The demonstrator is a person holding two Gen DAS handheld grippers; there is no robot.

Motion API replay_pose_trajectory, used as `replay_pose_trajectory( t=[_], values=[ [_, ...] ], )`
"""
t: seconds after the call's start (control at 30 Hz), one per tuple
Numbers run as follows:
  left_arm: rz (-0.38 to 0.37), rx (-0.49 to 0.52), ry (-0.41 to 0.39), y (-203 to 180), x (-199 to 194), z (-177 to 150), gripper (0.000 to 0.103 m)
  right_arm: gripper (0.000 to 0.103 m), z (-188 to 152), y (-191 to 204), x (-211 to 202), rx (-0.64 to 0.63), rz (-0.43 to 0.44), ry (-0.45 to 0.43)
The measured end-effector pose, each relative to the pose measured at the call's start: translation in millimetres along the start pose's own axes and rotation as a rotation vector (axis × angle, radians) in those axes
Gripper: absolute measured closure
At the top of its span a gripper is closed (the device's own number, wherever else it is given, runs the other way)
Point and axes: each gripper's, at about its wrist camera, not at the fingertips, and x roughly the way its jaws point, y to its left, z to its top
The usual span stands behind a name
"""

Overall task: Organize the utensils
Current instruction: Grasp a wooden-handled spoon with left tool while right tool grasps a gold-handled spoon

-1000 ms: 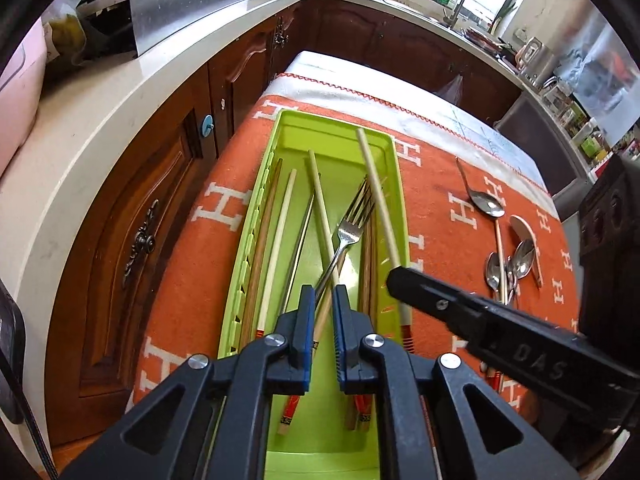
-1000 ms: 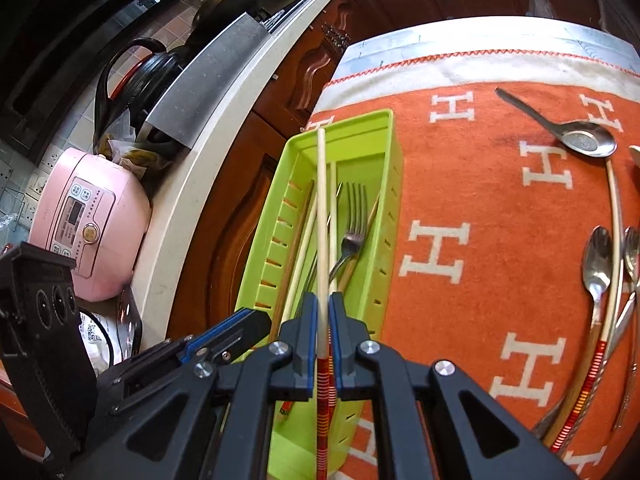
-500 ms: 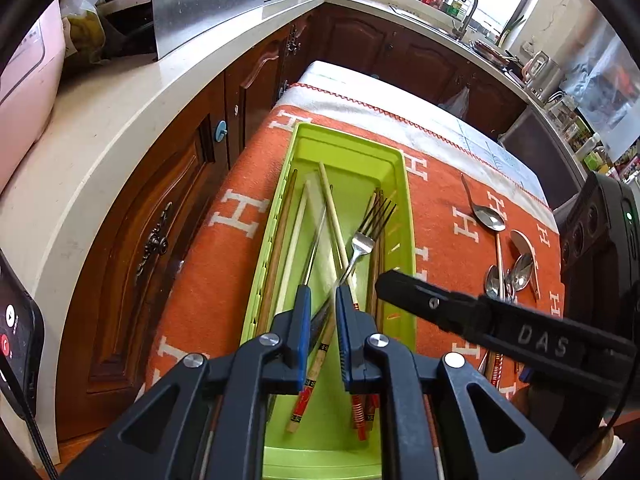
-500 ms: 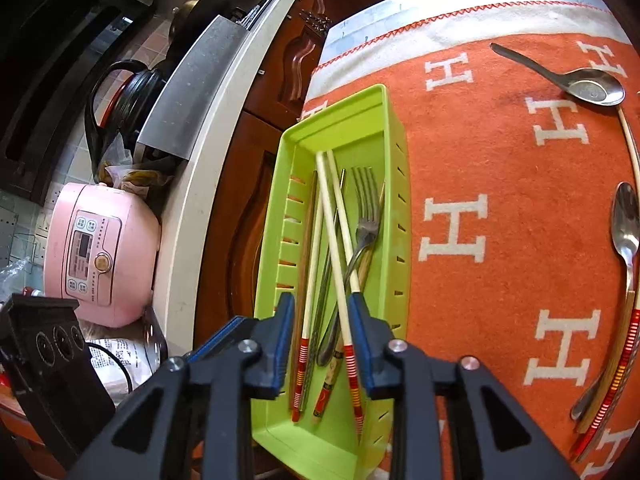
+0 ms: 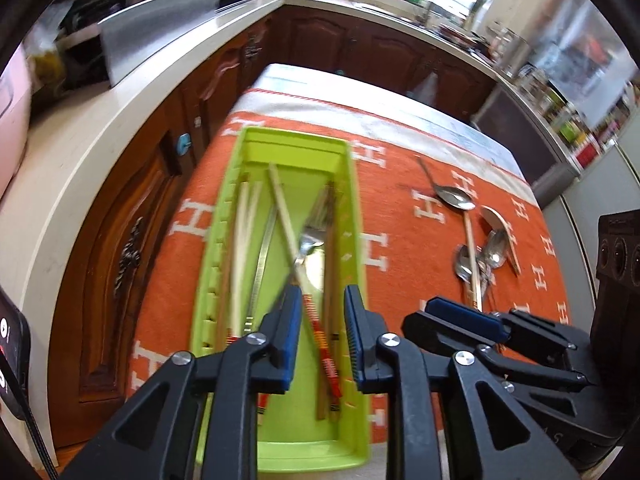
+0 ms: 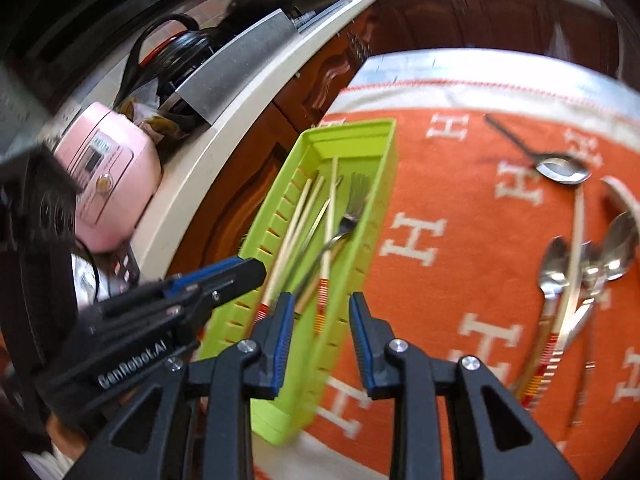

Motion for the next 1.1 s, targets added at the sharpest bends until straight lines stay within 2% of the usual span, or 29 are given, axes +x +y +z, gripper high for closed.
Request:
replay_pose_trajectory(
  t=[0.2,0.43,0.53,0.6,0.73,0.97,1.1],
  values=[
    [-0.071,0.096,0.019,-46.9,3.8,-2.9,0.081,0.075,-22.6,-36.0,-37.6,-0.015,-0.066,-0.045],
    [-0.165,0.2,0.071,-106.3,30.0,-8.6,0.081,0.075,-45.1,-85.1,-69.8,0.029,-0.179,-0.104],
    [-0.206,0.221,0.099,-123.8,48.6,-10.3,0.081,0.075,-49.7,-111.1,-73.8,0.091,-0.204,-0.11],
    [-0.202,0.227,0.127,-131.5,62.2,-9.7,0.081,0.075,-50.5,-122.5,-73.3,0.118,-0.209,-0.11],
    [-0.223,0.185,0.207,-138.3,89.6,-4.9,0.081,0.075,-53.7,-139.8,-69.6,0.143,-0.24,-0.106],
    [-0.169,0.172,0.251,-150.8,116.1,-3.5,0.081,0.075,-55.9,-155.5,-59.4,0.166,-0.207,-0.089],
    [-0.089,0.204,0.254,-154.6,122.2,-9.2,0.081,0.075,-56.3,-160.0,-57.9,0.168,-0.199,-0.096]
  ],
)
